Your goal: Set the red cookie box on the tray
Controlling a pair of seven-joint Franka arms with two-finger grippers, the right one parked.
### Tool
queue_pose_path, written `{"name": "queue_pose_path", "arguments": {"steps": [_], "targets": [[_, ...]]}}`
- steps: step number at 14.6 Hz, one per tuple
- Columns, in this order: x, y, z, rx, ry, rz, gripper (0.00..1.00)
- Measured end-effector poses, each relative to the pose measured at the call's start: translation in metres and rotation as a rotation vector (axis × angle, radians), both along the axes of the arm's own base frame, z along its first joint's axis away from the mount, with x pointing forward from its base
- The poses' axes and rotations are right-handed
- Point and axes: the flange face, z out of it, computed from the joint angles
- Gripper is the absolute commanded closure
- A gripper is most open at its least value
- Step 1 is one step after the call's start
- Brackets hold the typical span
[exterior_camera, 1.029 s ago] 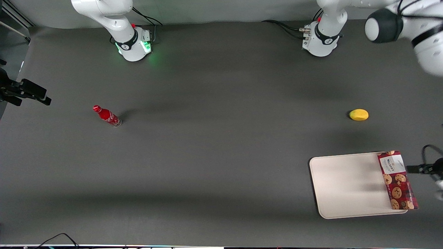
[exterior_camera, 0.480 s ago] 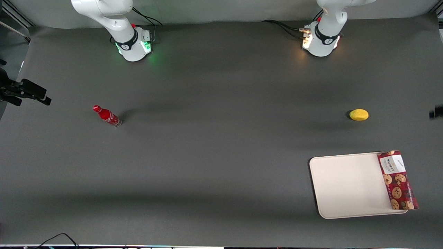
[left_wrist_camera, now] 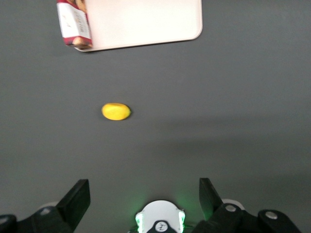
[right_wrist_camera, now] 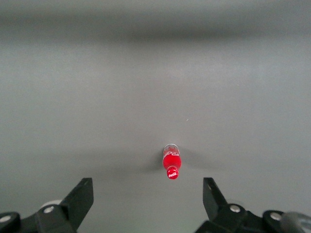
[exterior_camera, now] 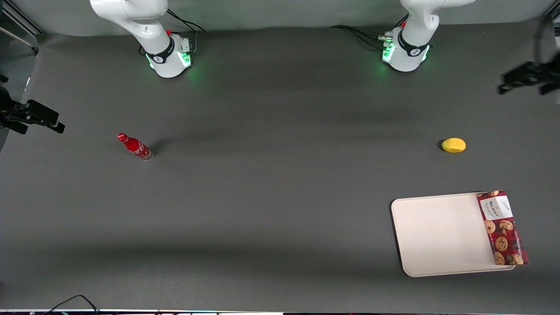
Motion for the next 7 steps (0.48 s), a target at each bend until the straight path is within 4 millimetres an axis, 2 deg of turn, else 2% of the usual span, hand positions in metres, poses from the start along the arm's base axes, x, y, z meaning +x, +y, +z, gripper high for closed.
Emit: {"name": "queue_pose_path", "arguments": {"steps": [2,3,5,7], "targets": [[-0.031,-0.032,-0.013,0.021,-0.006,-0.007,0.00],[-0.042,-0.038,-0.015,0.028,-0.011,-0.009,0.00],[-0.050,-0.038,-0.011,0.030,-0.019,-0.006,0.00],[-0.046,-0.035,-0.005,0.027,-0.027,-0.003,0.00]]}}
